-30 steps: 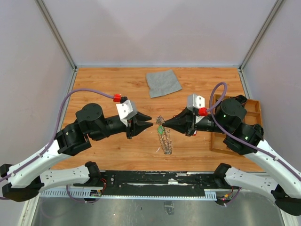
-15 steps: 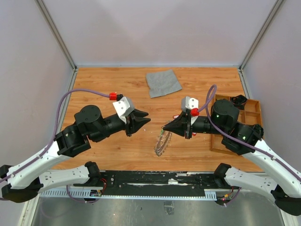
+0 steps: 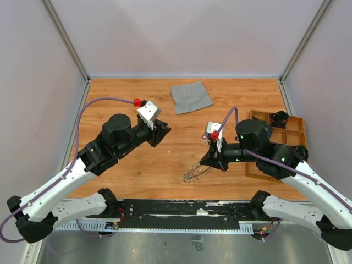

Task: Put the keys on the keyring

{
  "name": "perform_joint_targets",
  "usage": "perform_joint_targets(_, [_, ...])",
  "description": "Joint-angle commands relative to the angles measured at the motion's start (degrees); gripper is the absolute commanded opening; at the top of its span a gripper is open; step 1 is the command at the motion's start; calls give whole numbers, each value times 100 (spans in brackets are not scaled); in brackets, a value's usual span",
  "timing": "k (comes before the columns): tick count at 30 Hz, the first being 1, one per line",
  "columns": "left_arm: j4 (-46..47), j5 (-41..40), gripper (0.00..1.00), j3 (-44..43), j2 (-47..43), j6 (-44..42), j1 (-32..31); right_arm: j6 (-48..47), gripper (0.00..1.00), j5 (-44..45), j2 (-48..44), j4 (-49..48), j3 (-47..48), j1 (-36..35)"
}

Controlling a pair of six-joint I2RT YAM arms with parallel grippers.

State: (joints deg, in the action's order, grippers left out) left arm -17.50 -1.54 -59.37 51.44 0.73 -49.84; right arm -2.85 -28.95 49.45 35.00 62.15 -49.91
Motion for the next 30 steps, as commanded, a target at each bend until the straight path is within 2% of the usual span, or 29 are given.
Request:
perform_joint_targets(1, [418,361,31,178,19,225,509,-17,1,14,129,838,165,-90])
perform_joint_targets(5, [507,457,32,302,44,179,780,-96,2,-93,615,1155,162,-94])
perform_joint_targets(10, [520,530,32,460,33,93,901,-432,3,-370,1830,1127,244,-90])
perform_joint_targets(17, [396,494,32,664,-117,-24,1081,-842,1,-432,3789,1048,1176,96])
perform_joint_targets(24, [302,155,32,822,-347,-97,1252,-758,2,-429,5368,647,2258,178])
perform_joint_targets(27, [287,-31,32,896,-388,-131,1287,-600,10,-83,5767,252,2472,213])
perform_joint_targets(30, [334,-1,32,995,-357,-92,1362,-383,29,351,5712,-420,2342,275])
